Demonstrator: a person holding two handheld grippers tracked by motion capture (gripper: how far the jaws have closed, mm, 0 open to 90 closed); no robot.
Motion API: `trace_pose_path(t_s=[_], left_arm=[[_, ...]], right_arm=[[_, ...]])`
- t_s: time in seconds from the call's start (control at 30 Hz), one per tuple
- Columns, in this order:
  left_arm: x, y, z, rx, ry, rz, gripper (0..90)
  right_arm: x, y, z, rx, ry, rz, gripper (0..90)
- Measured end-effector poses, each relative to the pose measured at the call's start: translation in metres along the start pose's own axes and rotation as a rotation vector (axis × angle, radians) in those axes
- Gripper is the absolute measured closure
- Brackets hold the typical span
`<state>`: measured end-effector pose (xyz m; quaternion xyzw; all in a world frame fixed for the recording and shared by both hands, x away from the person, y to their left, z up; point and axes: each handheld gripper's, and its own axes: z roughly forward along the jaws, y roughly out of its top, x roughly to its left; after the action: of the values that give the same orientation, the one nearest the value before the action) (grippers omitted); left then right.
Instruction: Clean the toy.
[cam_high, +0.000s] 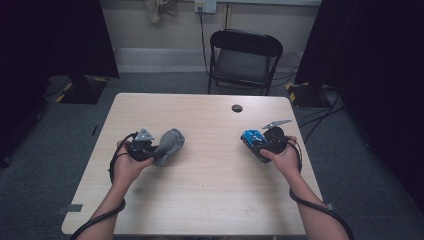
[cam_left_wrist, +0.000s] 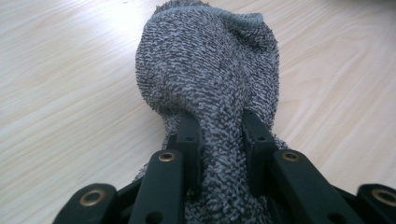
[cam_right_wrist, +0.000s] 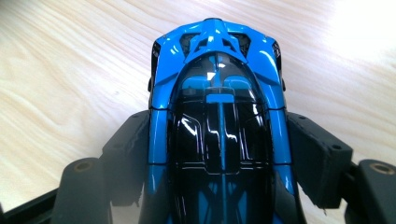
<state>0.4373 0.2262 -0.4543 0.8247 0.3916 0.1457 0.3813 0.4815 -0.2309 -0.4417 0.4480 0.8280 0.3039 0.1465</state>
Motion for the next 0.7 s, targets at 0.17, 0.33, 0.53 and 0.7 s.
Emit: trace_pose_path(t_s=[0.17, 0.33, 0.53, 0.7], left_arm=[[0.01, -0.007, 0.001, 0.0, 0.021, -0.022, 73.3], [0.023, -0.015, 0.003, 0.006, 0.046, -0.06, 73.3], [0.033, -0.02, 0.008, 0.027, 0.062, -0.071, 73.2], [0.037, -0.021, 0.011, 0.024, 0.069, -0.084, 73.0]], right_arm=[[-0.009, -0.01, 0.005, 0.018, -0.02, 0.017, 28.8], [-0.018, -0.018, 0.006, 0.014, -0.039, 0.045, 28.8], [-0.028, -0.024, 0.011, 0.021, -0.063, 0.057, 28.8], [-0.031, -0.029, 0.016, 0.026, -0.061, 0.068, 28.8]])
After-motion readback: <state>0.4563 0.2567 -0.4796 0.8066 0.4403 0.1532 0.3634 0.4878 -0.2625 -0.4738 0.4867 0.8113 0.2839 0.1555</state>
